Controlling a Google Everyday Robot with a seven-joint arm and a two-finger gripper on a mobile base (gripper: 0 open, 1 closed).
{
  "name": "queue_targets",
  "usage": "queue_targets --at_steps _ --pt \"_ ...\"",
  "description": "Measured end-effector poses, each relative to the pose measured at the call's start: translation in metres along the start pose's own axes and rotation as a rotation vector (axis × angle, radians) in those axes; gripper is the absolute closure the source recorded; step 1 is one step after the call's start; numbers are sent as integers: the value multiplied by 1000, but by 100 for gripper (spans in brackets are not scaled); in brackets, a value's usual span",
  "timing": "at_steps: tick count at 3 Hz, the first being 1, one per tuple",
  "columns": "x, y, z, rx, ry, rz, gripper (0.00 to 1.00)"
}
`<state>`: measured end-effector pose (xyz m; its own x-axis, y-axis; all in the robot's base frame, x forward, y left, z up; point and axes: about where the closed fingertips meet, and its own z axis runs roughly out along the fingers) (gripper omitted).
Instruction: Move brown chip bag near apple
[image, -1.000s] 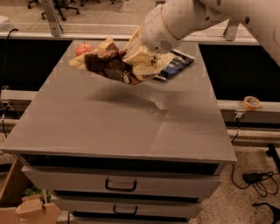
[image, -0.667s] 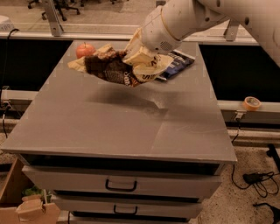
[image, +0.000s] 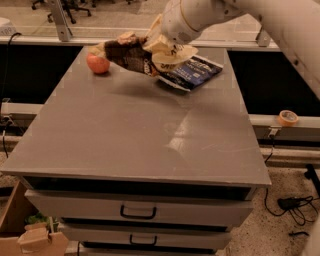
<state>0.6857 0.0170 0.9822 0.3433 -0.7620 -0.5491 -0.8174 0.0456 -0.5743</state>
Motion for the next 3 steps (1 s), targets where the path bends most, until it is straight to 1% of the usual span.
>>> queue_targets --at_steps 1,2,3 --pt "20 -43 42 67 10 32 100" --pt "40 -79 88 136 29 68 100" --pt "63 -106 119 195 70 92 100"
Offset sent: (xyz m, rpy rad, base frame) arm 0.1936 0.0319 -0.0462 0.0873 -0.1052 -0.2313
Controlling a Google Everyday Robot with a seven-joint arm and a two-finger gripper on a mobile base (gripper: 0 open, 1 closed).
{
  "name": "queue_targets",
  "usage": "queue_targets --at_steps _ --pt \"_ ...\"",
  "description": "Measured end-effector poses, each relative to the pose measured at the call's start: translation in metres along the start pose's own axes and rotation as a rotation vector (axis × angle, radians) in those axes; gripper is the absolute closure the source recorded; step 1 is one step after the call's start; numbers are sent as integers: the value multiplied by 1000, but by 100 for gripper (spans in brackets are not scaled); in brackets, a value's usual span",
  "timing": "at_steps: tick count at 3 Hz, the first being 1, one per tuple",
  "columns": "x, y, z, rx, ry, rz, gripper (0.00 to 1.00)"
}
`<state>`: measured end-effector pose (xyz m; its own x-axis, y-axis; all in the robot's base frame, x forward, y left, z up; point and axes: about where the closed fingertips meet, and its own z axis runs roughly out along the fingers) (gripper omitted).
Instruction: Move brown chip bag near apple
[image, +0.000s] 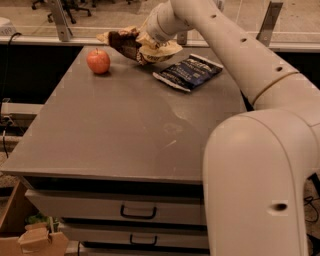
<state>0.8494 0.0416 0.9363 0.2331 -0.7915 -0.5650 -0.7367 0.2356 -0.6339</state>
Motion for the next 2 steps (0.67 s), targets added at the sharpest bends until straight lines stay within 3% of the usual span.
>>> queue_targets --at_steps 1,2 --pt "18 -9 22 27 35 29 100" --pt "25 -4 33 27 64 71 82"
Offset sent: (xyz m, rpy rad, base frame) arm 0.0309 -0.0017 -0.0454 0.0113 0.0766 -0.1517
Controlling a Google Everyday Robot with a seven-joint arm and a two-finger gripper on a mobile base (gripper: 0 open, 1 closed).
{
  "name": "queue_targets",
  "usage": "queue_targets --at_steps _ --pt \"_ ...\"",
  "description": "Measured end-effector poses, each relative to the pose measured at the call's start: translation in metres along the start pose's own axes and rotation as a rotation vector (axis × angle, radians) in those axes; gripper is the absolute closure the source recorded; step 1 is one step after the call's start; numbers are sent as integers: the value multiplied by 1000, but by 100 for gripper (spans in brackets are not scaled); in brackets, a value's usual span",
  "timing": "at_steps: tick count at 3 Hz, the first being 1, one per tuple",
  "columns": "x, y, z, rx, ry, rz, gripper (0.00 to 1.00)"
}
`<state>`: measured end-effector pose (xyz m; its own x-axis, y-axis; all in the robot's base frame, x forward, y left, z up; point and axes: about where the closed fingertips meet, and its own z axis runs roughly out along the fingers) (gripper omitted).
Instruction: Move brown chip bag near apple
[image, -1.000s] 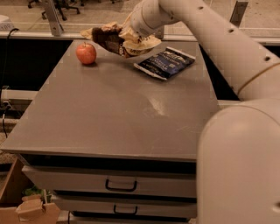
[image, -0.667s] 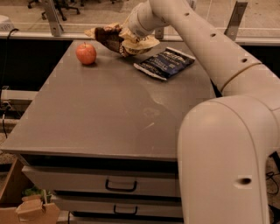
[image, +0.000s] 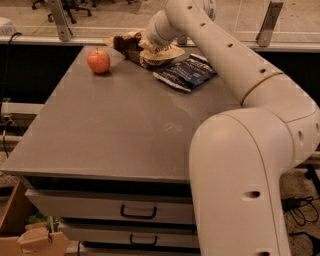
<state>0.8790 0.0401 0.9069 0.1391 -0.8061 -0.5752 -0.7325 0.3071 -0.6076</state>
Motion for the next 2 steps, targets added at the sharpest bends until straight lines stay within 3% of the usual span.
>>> queue_targets --at_steps 1,2 --pt "-2 23 12 -35 5 36 51" --pt "-11 38 18 -62 -8 43 28"
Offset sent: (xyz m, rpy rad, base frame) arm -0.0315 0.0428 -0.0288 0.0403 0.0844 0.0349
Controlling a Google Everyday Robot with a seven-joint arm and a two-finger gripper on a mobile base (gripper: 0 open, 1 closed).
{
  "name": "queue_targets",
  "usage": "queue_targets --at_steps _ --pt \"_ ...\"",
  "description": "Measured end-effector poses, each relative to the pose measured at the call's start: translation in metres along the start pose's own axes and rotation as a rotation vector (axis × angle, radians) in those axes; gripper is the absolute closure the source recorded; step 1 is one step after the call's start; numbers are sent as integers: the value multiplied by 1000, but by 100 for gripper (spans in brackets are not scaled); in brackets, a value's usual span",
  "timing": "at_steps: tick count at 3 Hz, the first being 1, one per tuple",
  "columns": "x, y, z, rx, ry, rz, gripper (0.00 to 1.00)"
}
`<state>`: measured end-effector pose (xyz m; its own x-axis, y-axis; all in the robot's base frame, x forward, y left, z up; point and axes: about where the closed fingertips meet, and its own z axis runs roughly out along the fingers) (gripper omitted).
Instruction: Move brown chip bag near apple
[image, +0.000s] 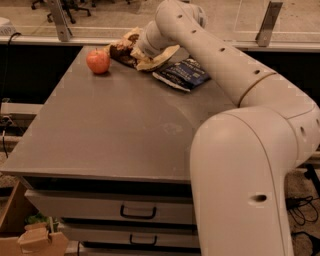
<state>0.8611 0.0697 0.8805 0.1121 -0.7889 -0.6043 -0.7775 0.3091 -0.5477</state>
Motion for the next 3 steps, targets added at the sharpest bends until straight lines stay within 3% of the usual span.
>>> queue_targets --at_steps 1,3 --pt "-14 13 0 -20 -26 -6 4" --pt "-36 17 -20 -4 -82 -15 0"
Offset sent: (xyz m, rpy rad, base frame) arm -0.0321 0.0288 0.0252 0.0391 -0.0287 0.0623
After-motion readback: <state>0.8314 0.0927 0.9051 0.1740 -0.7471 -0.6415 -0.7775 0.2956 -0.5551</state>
